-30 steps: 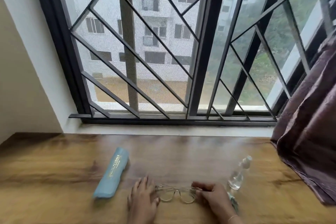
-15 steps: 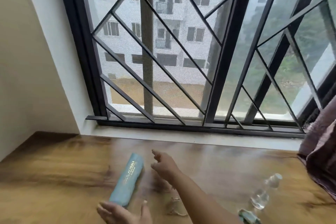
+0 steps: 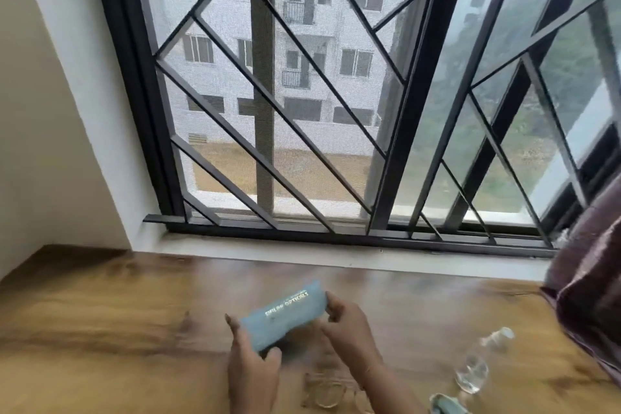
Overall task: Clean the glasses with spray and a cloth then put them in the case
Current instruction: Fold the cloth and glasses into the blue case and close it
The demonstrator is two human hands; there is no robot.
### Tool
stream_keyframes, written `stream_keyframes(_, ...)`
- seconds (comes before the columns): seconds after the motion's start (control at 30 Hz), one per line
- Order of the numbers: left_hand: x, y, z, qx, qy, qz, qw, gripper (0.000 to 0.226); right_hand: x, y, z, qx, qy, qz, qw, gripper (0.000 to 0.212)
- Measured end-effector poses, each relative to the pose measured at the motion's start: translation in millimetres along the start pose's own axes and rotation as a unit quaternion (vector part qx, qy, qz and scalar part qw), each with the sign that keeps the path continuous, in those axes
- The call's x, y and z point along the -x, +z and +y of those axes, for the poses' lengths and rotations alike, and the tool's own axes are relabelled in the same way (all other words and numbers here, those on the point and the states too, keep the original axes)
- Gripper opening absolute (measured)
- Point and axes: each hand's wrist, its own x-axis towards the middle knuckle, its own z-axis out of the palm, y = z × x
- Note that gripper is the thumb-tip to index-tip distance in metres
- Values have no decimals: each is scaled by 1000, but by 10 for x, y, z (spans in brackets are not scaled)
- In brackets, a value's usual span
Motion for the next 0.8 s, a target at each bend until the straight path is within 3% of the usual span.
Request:
stream_keyframes(0.1, -108, 229, 113, 11, 42, -115, 992, 85, 204, -392, 147, 9, 34, 65, 997, 42)
stream_keyframes(0.27, -181, 468, 154, 23, 38, -244, 969, 90, 422, -590, 480, 13, 93, 68, 993, 47)
stream_keyframes(0.47, -232, 544, -74, 64, 19, -265, 962, 104, 417, -559, 663, 9, 101, 68, 993, 59)
stream_keyframes(0.6, -269, 512, -133, 106, 9, -258, 960, 98, 385, -549, 730, 20, 102, 73, 992, 62)
stream_keyframes(0.8, -339, 527, -200, 134, 0, -253, 958, 89, 429, -659, 397, 146, 50, 90, 984, 65)
